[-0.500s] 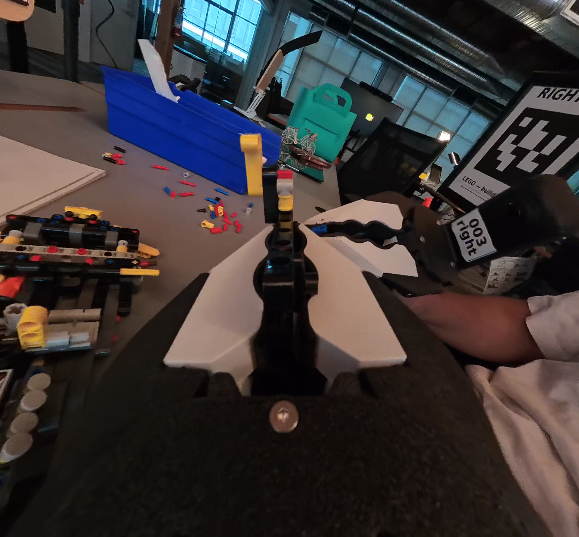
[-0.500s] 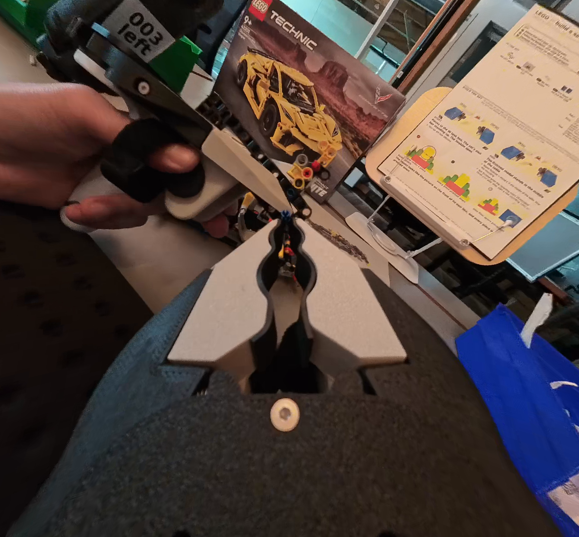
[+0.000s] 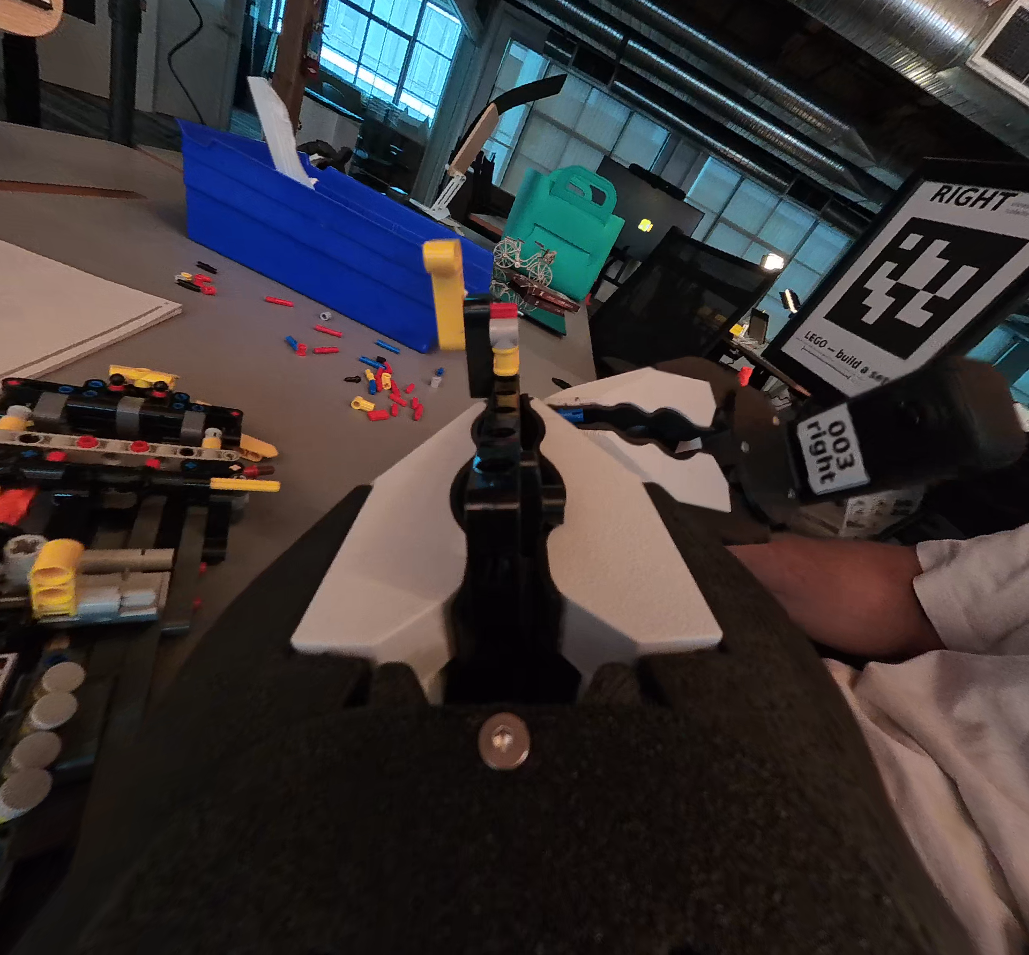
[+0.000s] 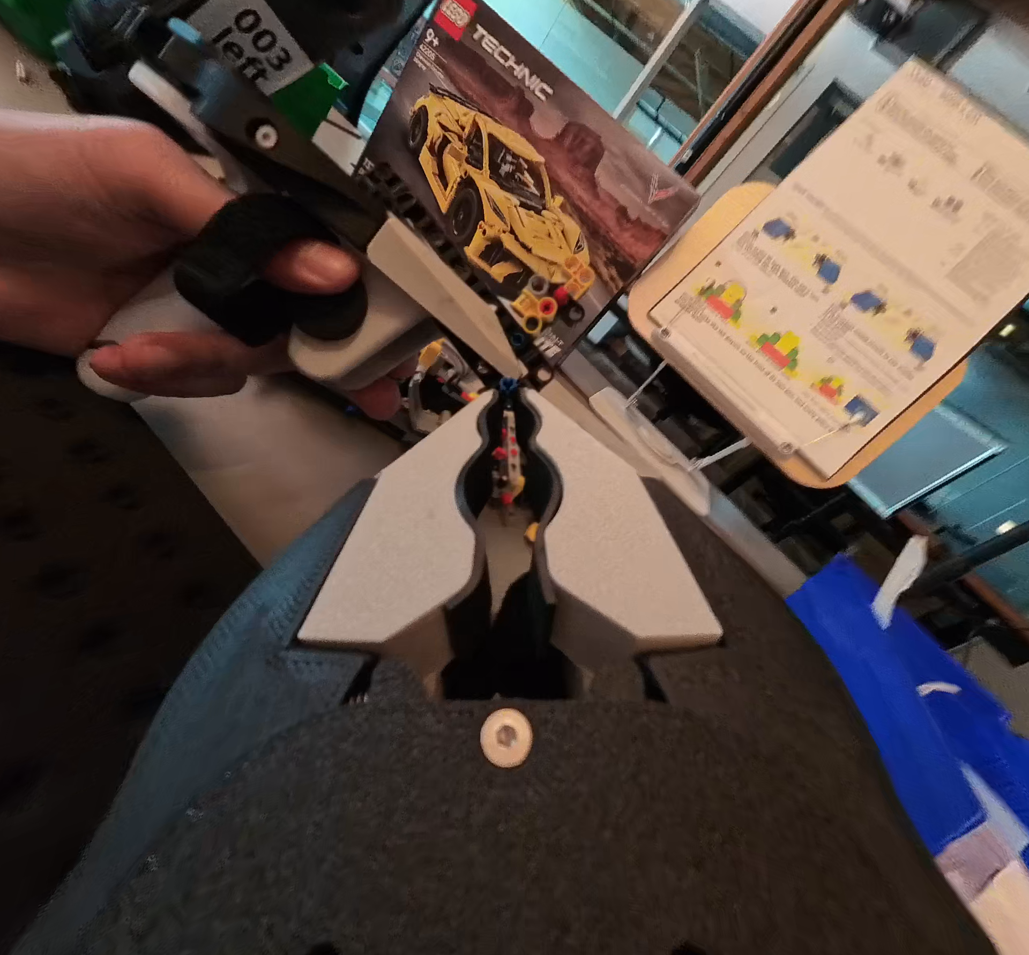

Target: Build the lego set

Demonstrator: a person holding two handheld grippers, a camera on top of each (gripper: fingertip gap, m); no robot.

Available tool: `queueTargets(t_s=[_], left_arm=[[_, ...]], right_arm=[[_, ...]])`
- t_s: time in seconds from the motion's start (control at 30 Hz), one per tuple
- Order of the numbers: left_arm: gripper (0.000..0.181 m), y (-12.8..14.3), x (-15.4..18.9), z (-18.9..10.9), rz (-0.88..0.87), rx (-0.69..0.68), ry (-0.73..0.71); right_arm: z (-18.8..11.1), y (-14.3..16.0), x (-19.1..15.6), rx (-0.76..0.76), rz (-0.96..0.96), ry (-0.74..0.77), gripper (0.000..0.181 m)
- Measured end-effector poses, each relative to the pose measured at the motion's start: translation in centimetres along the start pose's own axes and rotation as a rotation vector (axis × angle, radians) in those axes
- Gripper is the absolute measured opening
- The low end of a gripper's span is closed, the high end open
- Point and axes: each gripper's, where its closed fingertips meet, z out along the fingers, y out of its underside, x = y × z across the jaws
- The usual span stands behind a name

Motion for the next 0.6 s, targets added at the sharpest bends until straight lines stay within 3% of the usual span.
queueTargets(t_s=[0.1,0.6], left_arm=[[0.009,-0.11,0.01,-0.11,-0.041,0.01,0.023],[0.009,-0.21,-0.05,-0.23,-0.095,0.02,0.042]], right_arm=[[0.03,-0.3,-0.05,0.035,-0.116,0.022,0.004],[0.24,-0.17,-0.07,0.045,0.024,-0.047,0.004]])
